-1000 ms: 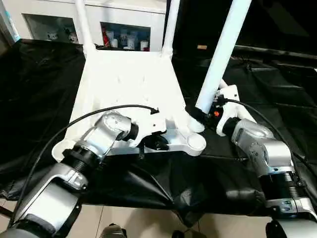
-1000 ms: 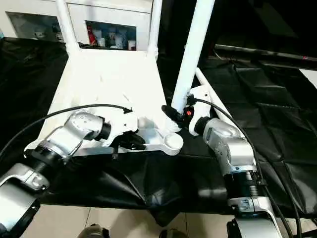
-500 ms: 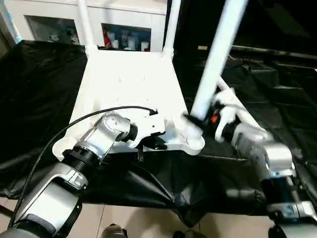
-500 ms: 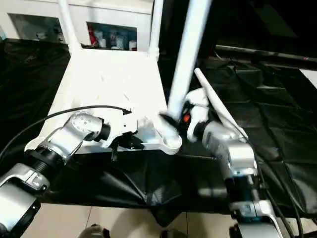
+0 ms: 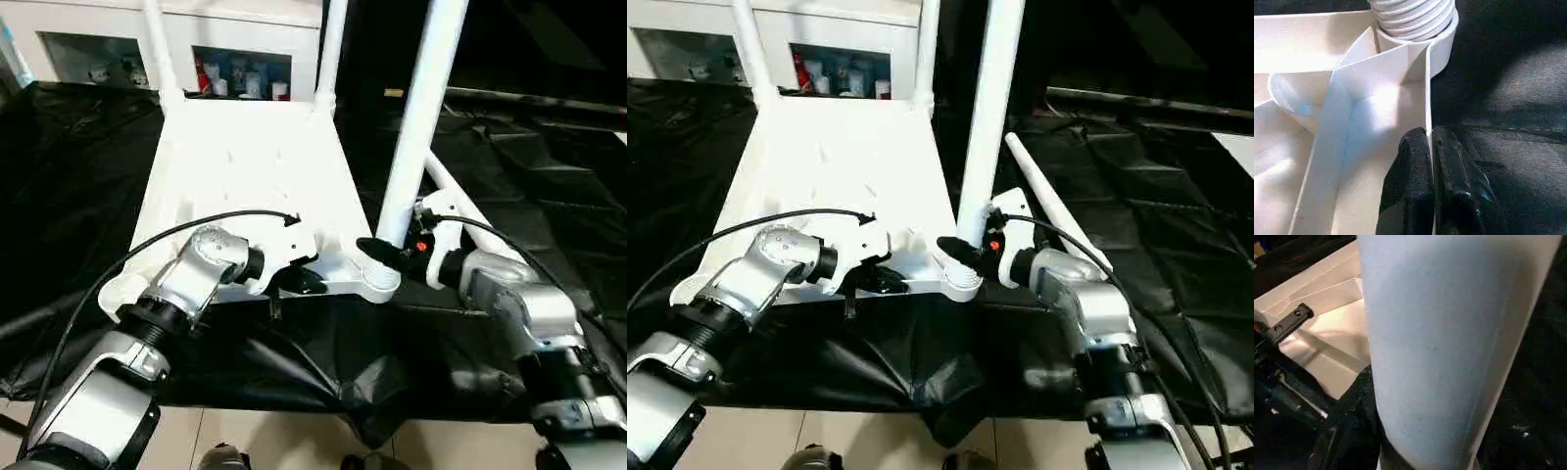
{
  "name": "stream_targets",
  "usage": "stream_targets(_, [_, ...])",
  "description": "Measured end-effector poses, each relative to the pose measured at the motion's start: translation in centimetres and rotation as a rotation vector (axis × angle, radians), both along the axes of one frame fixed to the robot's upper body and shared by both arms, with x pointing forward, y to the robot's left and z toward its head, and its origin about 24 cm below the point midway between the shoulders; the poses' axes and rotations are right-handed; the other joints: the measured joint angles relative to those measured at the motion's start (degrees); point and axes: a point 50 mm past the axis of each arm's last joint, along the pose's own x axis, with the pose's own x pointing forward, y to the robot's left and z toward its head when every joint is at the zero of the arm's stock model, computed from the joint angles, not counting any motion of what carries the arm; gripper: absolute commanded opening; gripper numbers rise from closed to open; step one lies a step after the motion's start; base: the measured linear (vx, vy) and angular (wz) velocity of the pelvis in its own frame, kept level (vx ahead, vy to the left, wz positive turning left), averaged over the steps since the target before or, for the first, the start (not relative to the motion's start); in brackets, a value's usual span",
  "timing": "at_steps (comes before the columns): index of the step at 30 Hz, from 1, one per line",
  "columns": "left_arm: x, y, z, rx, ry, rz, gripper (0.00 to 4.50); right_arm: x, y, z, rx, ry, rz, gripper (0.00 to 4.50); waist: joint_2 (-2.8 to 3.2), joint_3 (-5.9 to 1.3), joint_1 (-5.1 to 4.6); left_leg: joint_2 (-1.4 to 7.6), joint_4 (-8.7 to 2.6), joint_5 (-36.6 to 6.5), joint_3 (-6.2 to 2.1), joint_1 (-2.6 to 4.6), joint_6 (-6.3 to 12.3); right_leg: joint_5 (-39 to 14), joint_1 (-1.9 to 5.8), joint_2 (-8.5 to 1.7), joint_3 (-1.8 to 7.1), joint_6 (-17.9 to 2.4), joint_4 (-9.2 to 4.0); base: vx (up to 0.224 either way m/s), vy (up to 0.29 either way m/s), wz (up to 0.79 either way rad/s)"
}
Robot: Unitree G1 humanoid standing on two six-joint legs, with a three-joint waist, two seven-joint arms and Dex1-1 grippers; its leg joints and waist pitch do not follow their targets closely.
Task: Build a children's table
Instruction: Insert table leg to table base
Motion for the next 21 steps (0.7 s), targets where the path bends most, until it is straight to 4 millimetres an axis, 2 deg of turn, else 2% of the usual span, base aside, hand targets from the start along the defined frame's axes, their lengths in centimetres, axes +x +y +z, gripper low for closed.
stream_targets(6, [0.0,0.2,0.0,0.006,-0.011,0.006,0.00,0.3,0.1,-0.3,0.015,0.002,0.011,1.94,-0.08,-0.05,-0.58,0.00,0.00,0.0,0.00,0.00,0.00,0.0,0.01,0.00,0.00,0.0,-0.01,0.000,0.000,0.00])
stream_targets(13, [0.0,0.2,-0.1,0.008,-0.014,0.008,0.00,0.3,0.0,-0.6,0.033,-0.001,0.013,1.94,-0.13,-0.08,-0.65,0.00,0.00,0.0,0.00,0.00,0.00,0.0,0.02,0.00,0.00,0.0,-0.03,0.000,0.000,0.00])
stream_targets(21, [-0.1,0.3,-0.1,0.009,-0.011,0.008,0.00,-0.5,-0.5,-2.1,0.194,-0.014,-0.082,1.93,0.11,-0.26,-0.66,0.00,-0.01,0.0,-0.02,0.02,0.00,0.0,0.04,0.00,-0.03,0.0,-0.04,0.000,0.000,0.00])
